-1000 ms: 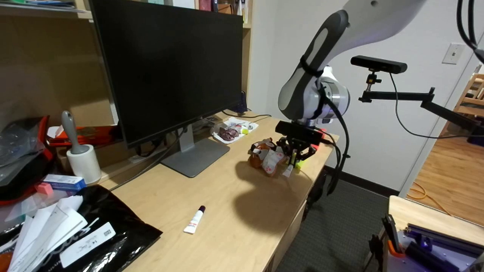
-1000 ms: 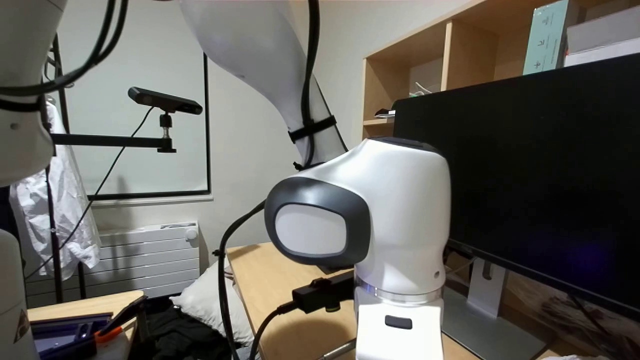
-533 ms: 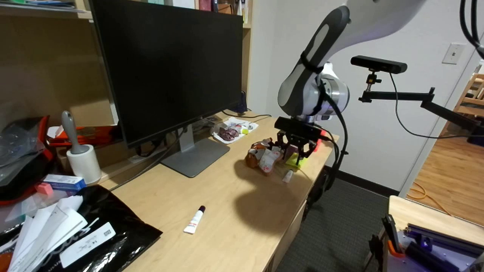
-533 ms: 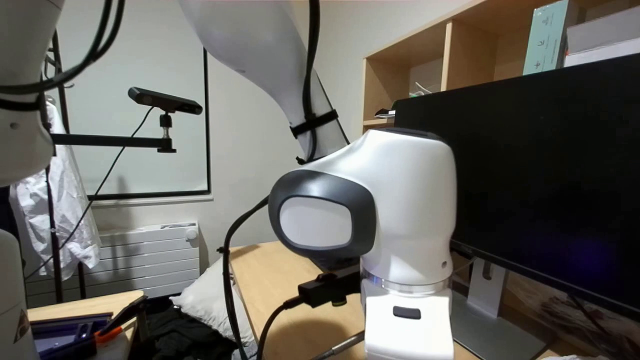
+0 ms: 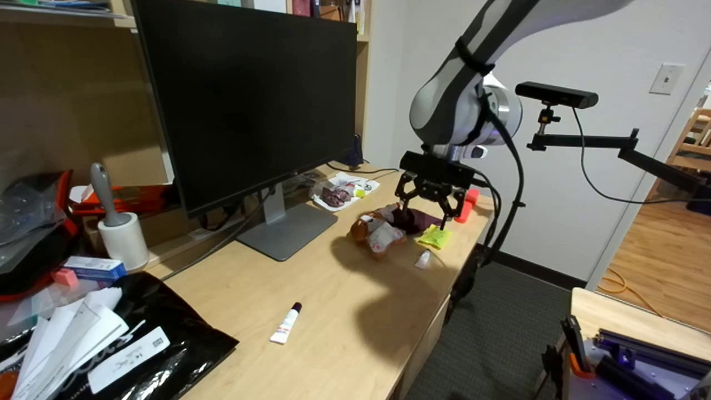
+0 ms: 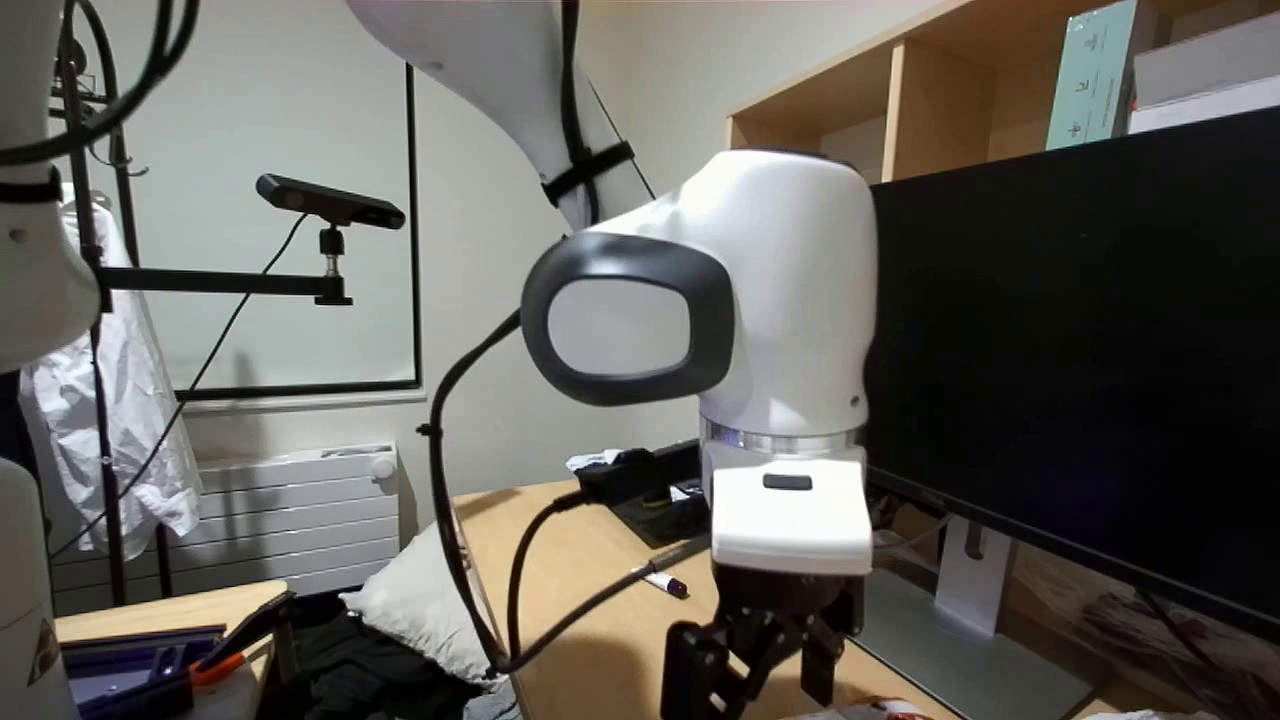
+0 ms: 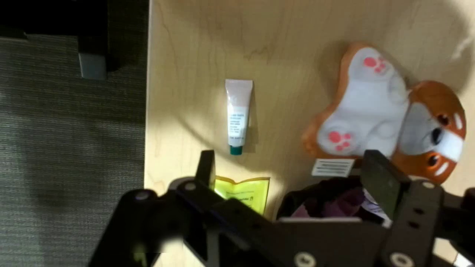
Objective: Move the plush toy and one white tube to the right side of the desk
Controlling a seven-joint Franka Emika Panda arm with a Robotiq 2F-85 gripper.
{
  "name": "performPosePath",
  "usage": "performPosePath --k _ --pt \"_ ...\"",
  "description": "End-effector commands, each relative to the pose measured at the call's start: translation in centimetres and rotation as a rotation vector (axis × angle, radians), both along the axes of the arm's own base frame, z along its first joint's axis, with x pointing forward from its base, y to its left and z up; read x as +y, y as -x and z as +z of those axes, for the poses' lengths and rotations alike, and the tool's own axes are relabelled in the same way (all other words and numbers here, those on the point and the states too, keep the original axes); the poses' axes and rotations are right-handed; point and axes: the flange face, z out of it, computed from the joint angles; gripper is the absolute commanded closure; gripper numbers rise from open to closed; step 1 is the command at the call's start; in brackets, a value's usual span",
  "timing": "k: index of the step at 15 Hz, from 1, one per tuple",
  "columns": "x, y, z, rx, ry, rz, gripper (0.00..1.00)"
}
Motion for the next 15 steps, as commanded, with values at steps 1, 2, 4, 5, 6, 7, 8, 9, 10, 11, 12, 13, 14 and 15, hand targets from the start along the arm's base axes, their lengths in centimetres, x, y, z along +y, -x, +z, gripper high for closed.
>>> performPosePath --k 1,2,4,5,6,7,8,9,10,11,12,13,14,15 --pt "2.8 3.3 3.6 0.035 0.009 0.058 0.00" --pt "3.5 3.8 4.6 0.038 0.016 0.088 0.00" --pt "5.8 4.3 6.4 0.048 0.001 0.191 0.00" --pt "7.5 4.2 7.2 0.062 -0.014 0.250 0.00" --pt "9.0 4.1 7.7 0.079 -0.021 0.304 0.00" --pt "11.3 3.9 8.2 0.097 -0.044 0.354 0.00" --pt "13.5 3.5 8.7 0.114 -0.058 0.405 0.00" --pt "16.0 3.1 8.7 0.138 -0.069 0.454 0.00" --pt "18.6 2.7 8.6 0.161 -0.083 0.504 0.00" --pt "20.9 2.4 8.6 0.180 -0.095 0.558 0.00" --pt "23.6 1.9 8.1 0.198 -0.110 0.612 0.00" --pt "25.9 1.5 7.9 0.216 -0.104 0.666 0.00" --pt "28.0 1.1 7.8 0.226 -0.101 0.723 0.00" --pt "29.9 0.8 7.7 0.232 -0.094 0.778 0.00"
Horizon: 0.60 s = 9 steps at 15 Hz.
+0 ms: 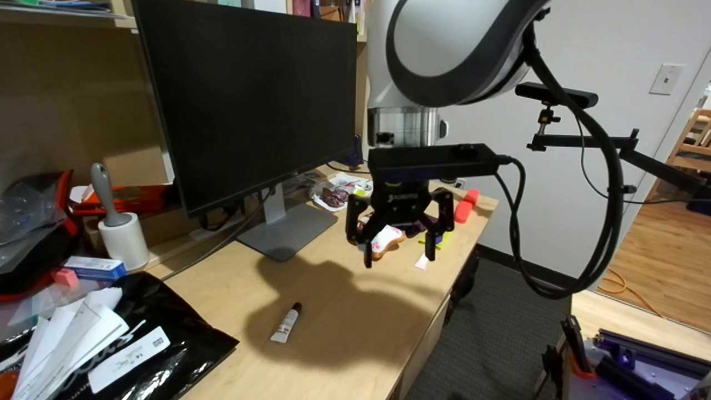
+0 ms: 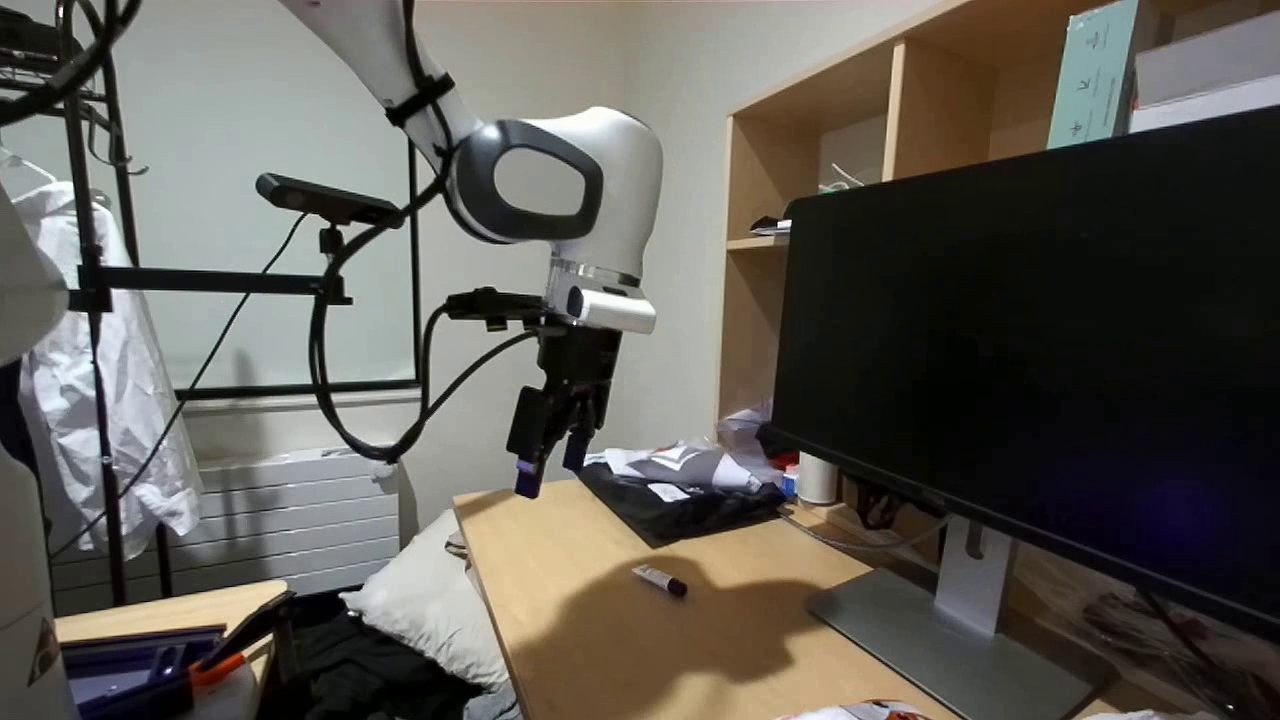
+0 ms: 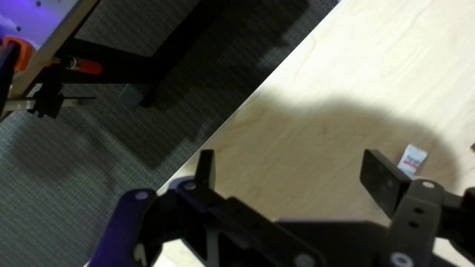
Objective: Move the plush toy and one white tube to the right side of the desk
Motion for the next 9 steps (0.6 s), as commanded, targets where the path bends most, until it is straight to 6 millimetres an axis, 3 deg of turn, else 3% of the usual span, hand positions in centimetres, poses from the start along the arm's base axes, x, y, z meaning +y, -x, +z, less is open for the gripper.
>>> performPosePath --k 1,2,3,5,9 --pt "5.7 -1.8 -0.7 0.041 -0.011 0.195 0.00" --pt "7.1 -1.9 -0.9 0.051 -0.017 0.233 0.00" --pt "5.6 -0.9 -0.4 0.016 0.000 0.152 0.00" --pt "7.4 -1.4 -0.8 0.027 -0.002 0.198 0.00" --pt "7.3 -1.7 -1.1 0.033 -0.007 0.210 0.00"
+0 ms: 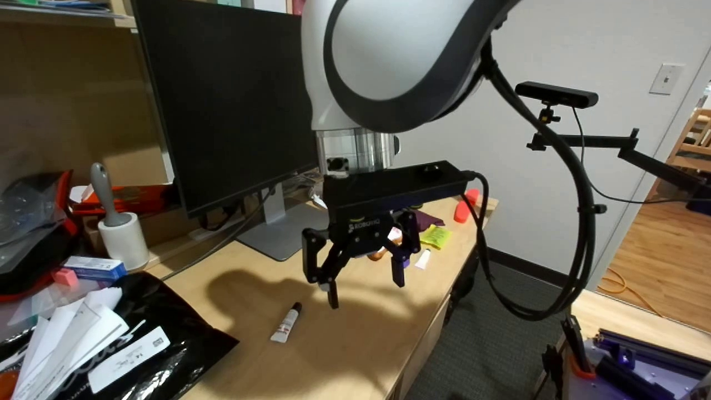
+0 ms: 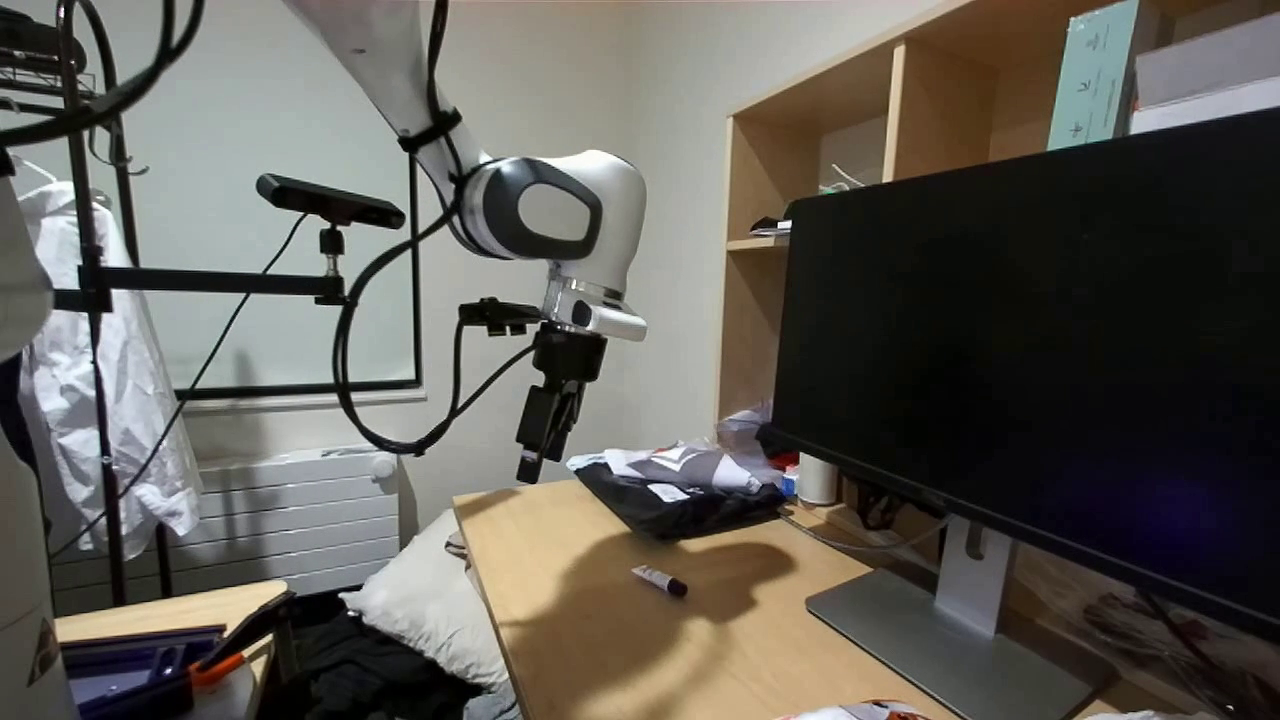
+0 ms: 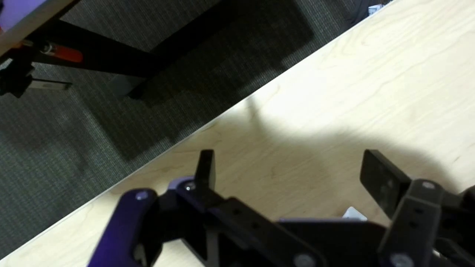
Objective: Move the plush toy and one white tube to the right side of the desk
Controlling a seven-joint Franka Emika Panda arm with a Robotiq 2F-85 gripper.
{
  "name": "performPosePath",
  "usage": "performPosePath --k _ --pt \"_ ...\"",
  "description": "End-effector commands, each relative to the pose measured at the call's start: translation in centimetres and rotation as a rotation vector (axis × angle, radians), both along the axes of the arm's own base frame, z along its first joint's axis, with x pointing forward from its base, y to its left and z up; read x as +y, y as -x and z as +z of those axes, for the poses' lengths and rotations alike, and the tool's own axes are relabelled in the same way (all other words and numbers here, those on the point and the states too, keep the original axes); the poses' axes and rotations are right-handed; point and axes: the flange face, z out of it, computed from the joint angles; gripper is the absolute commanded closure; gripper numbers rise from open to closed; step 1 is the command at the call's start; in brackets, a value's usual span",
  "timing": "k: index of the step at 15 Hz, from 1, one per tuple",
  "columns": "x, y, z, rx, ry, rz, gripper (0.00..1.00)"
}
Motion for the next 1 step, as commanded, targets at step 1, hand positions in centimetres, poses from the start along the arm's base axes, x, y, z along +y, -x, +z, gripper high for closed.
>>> performPosePath --k 1 --pt "-0.04 -0.02 0.03 0.000 0.000 0.001 0.00"
